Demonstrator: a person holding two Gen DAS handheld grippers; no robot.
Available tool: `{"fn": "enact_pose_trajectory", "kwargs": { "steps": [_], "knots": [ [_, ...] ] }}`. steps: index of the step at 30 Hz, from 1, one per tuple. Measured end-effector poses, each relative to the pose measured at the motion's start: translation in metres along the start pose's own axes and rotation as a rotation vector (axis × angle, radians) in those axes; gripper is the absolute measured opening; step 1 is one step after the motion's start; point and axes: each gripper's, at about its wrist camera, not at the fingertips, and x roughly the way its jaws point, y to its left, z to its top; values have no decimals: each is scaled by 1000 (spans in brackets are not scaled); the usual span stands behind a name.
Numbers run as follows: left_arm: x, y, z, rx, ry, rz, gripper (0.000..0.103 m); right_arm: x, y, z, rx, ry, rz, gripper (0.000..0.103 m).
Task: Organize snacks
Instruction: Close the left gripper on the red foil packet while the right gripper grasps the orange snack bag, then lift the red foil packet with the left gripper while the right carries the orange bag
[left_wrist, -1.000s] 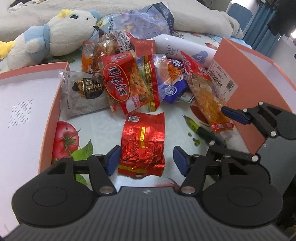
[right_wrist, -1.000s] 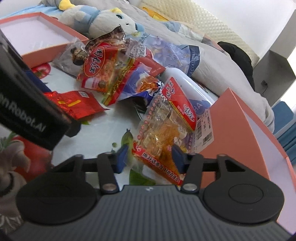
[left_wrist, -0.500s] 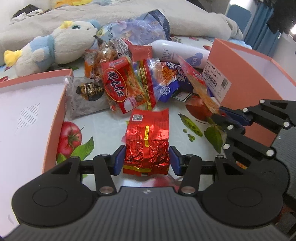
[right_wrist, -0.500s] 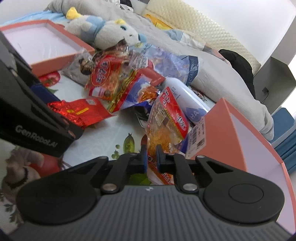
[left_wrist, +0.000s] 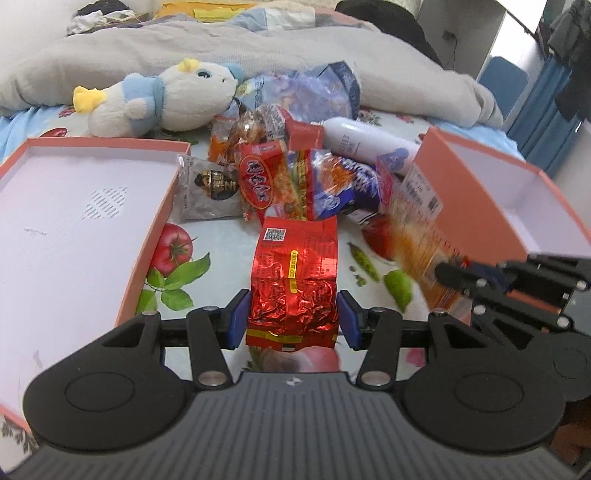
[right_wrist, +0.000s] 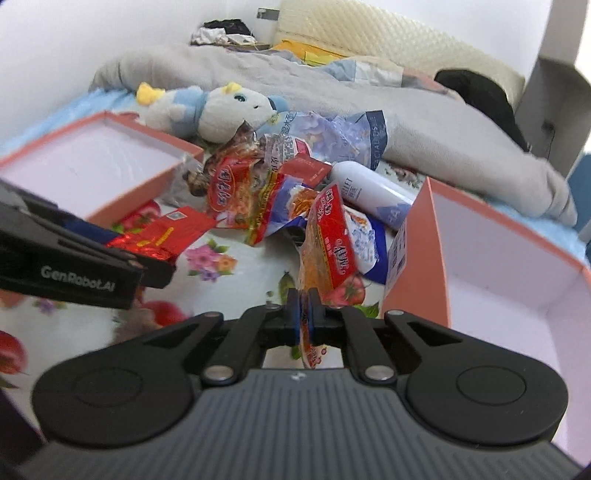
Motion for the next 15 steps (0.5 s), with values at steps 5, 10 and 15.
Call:
{"fn": "enact_pose_trajectory", "kwargs": {
  "steps": [5, 10, 15],
  "knots": [
    [-21, -12, -3, -17, -27, 2, 56, -19, -11, -4, 119, 25, 57, 7],
    [-38, -20, -10, -33, -38, 11, 56, -34, -19, -8, 157, 28, 75, 7],
    [-51, -31, -18, -41, -46, 20, 56, -46, -26, -13, 215, 20, 103, 7]
  ]
}}
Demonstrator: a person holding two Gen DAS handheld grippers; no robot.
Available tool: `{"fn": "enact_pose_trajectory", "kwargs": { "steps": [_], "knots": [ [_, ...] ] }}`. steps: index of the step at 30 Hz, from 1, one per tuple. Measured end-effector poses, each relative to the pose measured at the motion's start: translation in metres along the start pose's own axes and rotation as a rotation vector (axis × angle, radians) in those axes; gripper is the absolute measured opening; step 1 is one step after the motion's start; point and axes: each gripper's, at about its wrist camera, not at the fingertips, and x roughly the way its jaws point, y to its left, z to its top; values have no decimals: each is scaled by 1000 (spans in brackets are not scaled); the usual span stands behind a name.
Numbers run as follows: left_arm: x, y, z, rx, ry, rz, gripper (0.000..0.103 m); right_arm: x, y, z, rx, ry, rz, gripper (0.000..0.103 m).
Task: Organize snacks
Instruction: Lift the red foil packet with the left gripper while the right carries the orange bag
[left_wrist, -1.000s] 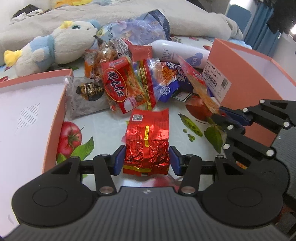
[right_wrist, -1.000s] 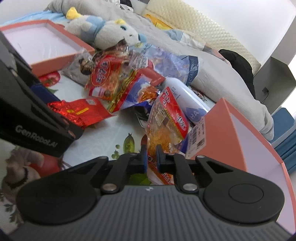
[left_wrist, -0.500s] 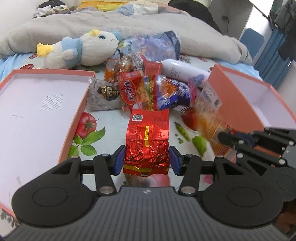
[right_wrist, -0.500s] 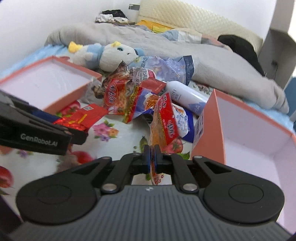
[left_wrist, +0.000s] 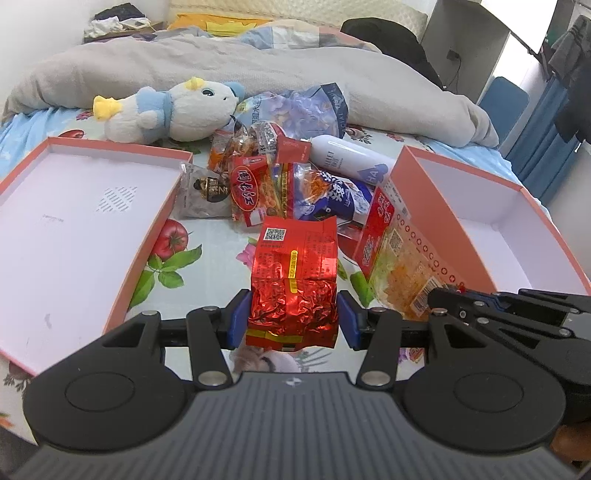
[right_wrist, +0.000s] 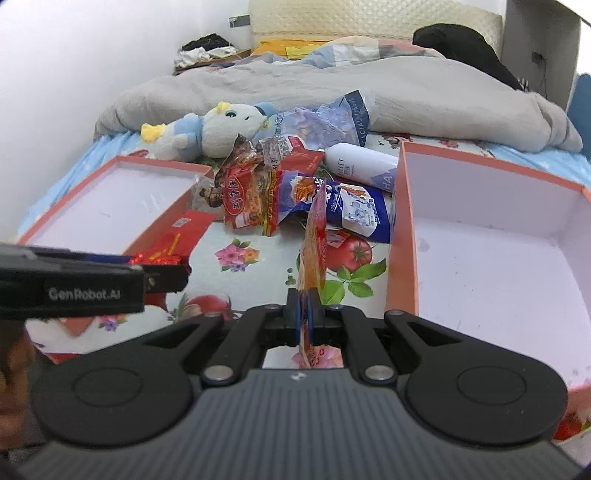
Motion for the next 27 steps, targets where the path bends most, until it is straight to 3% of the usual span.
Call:
{"fn": "enact_pose_trajectory", "kwargs": {
  "steps": [10, 27],
  "knots": [
    [-30, -17, 20, -2, -26, 31, 56, -29, -8, 10, 56, -50, 64, 7],
    [-84, -64, 85, 18, -130, 5, 56, -88, -39, 66, 88, -216, 49, 7]
  ]
}}
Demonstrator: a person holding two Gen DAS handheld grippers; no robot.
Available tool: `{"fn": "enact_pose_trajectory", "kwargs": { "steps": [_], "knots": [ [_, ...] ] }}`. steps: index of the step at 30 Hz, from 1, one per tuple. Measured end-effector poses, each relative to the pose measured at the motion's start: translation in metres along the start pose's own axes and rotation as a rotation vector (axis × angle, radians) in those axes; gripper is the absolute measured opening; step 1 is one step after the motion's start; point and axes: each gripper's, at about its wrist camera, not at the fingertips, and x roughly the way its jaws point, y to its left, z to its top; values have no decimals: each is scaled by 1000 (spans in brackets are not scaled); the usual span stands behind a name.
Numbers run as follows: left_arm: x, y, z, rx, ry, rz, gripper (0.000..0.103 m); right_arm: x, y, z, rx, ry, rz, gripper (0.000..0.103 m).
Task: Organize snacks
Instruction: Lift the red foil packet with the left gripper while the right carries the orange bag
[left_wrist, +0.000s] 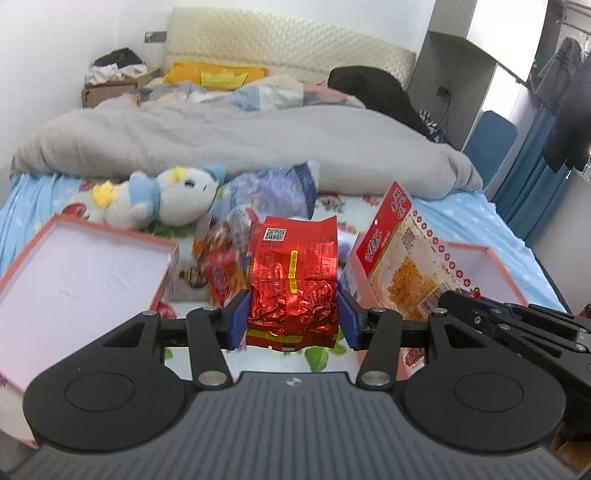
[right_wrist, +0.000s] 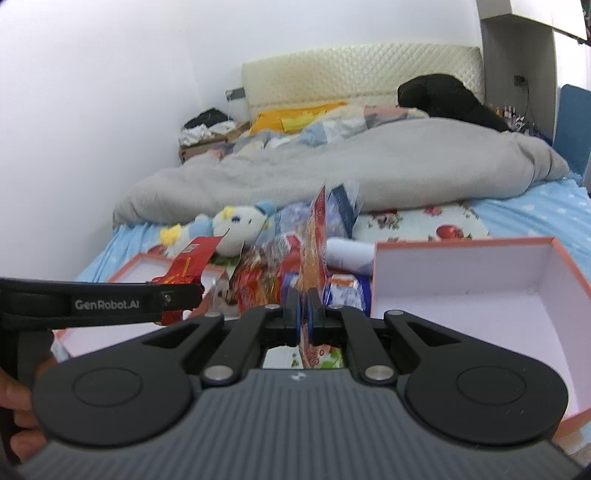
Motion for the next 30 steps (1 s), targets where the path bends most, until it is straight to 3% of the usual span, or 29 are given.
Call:
{"fn": "enact_pose_trajectory", "kwargs": {
  "steps": [19, 24, 30],
  "knots": [
    [6, -82, 60, 66, -59, -120, 56, -23, -55, 52, 9, -129, -93, 7],
    [28, -111, 59, 103, -29, -157, 56, -20, -70, 50, -19, -119, -163, 7],
    [68, -145, 45, 146, 54, -191, 56, -4, -103, 27, 18, -27, -227, 7]
  ]
}}
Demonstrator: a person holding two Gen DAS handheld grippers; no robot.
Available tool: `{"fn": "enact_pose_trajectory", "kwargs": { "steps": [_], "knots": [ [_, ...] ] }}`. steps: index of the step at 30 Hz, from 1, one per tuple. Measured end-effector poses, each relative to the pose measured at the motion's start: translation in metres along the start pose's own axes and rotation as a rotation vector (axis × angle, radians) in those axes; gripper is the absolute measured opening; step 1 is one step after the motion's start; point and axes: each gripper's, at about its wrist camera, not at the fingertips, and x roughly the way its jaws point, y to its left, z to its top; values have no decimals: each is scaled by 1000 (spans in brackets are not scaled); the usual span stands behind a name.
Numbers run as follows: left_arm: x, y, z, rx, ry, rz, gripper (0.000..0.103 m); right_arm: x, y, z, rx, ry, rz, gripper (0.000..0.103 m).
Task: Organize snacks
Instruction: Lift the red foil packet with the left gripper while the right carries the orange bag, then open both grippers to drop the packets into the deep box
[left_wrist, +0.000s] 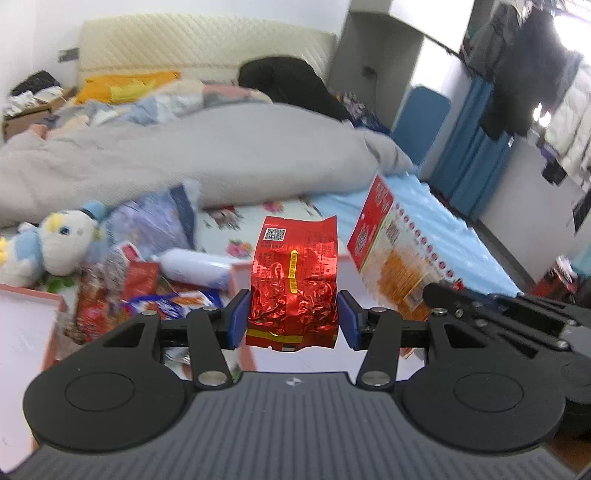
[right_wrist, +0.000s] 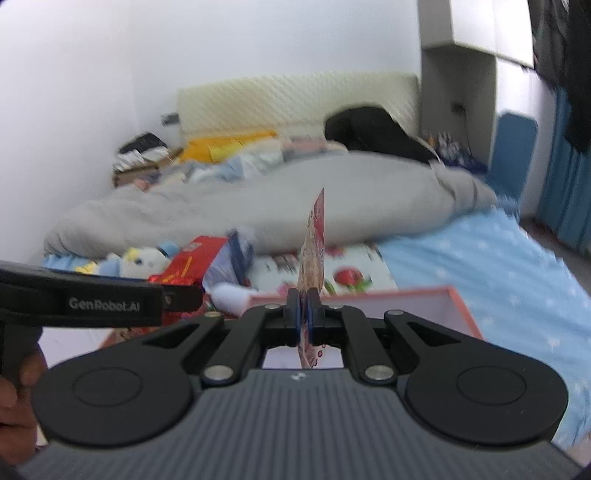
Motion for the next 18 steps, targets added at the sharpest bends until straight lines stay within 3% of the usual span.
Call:
{"fn": "enact_pose_trajectory", "kwargs": {
  "steps": [11, 18],
  "knots": [
    [85, -23, -24, 45, 169, -15, 56, 46, -36, -52, 71, 188, -61, 7],
    [102, -9, -33, -11, 241, -51, 56, 53, -40, -70, 85, 247, -64, 7]
  ]
}}
